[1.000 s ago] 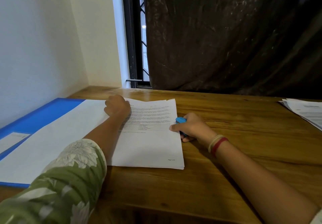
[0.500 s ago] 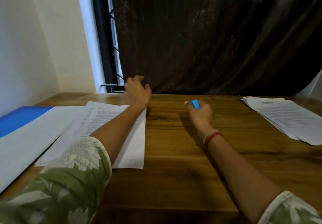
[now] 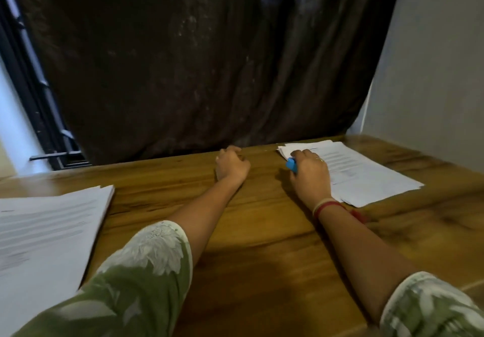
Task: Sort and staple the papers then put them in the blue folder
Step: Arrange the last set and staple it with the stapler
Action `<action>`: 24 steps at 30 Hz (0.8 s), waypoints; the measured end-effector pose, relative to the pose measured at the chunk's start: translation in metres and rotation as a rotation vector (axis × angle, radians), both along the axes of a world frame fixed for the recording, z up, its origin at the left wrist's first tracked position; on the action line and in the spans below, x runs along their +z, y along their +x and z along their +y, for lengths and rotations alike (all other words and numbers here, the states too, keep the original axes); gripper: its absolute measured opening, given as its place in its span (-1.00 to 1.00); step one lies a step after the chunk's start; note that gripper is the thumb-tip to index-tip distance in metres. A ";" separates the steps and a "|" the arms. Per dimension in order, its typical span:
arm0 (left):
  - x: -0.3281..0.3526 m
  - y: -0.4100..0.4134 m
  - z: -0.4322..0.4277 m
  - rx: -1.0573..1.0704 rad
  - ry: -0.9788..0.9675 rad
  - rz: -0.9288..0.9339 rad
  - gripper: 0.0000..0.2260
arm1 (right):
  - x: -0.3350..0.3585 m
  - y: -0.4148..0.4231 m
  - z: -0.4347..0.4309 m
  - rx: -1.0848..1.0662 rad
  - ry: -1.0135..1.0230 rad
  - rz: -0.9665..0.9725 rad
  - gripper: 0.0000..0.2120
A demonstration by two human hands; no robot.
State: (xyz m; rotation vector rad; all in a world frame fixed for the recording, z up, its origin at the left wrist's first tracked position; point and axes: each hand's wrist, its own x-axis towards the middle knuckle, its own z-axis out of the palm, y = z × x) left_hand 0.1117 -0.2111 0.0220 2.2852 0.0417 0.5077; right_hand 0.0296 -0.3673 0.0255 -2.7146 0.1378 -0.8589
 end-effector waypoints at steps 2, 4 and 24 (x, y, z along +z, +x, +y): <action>-0.005 0.019 -0.022 -0.042 0.025 0.055 -0.74 | -0.001 0.009 -0.012 -0.119 -0.032 0.042 -0.68; -0.011 0.038 -0.045 -0.080 0.054 0.138 -0.64 | -0.004 0.017 -0.022 -0.229 0.000 0.126 -0.65; -0.008 0.084 -0.163 -0.351 -0.389 0.267 -0.64 | -0.021 0.035 -0.044 -0.341 0.227 0.374 -0.56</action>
